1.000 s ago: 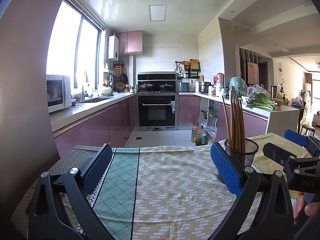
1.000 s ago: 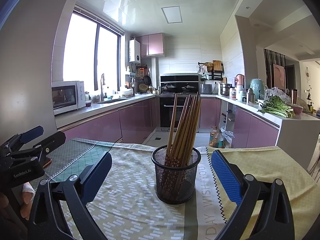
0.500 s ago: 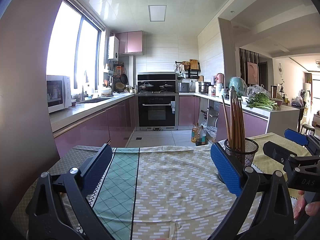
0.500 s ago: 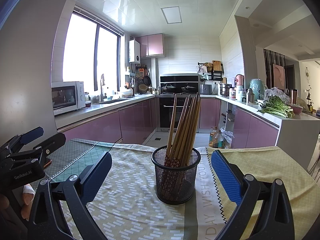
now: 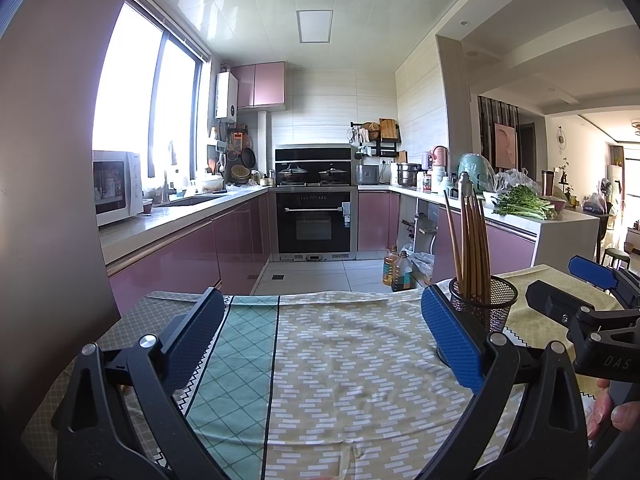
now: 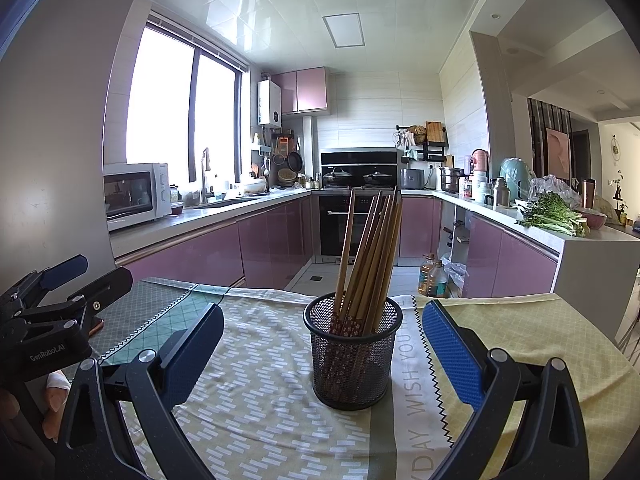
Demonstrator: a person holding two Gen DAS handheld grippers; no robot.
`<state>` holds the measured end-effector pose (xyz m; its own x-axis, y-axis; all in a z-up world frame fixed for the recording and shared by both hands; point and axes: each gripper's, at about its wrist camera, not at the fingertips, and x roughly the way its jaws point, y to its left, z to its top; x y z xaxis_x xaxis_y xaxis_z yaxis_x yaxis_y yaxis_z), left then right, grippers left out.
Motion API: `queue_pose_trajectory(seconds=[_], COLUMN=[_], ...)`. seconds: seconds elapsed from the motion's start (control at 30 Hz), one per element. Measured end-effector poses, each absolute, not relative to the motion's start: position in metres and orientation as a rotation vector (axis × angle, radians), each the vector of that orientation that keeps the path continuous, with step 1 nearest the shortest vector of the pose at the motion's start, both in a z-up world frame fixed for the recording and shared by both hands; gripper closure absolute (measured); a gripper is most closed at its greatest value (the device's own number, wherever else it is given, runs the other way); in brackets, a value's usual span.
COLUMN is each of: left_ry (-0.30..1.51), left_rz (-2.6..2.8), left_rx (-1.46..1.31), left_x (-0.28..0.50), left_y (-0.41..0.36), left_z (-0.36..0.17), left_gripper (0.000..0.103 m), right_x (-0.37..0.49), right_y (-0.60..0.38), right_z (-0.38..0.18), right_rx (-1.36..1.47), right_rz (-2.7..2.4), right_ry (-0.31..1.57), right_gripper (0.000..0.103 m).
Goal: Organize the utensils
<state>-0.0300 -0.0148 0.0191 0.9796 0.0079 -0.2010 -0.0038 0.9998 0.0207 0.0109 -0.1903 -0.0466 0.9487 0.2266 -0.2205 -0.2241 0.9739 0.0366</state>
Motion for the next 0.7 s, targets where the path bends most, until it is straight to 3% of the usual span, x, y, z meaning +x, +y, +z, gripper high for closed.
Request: queue_pose_trajectory(seconds=[0.7], left_ry=[0.205], left_rz=[0.008], left_rx=[0.023], left_x=[-0.0301], left_y=[-0.0152], left_z=[0.0184], left_gripper=[0.006], right_x=[0.0116], right_y=[-0.1907], right_z=[-0.0453], right_rx=[0.012], right_rz=[0.228], right_ry=[0.231], right_gripper=[0.007])
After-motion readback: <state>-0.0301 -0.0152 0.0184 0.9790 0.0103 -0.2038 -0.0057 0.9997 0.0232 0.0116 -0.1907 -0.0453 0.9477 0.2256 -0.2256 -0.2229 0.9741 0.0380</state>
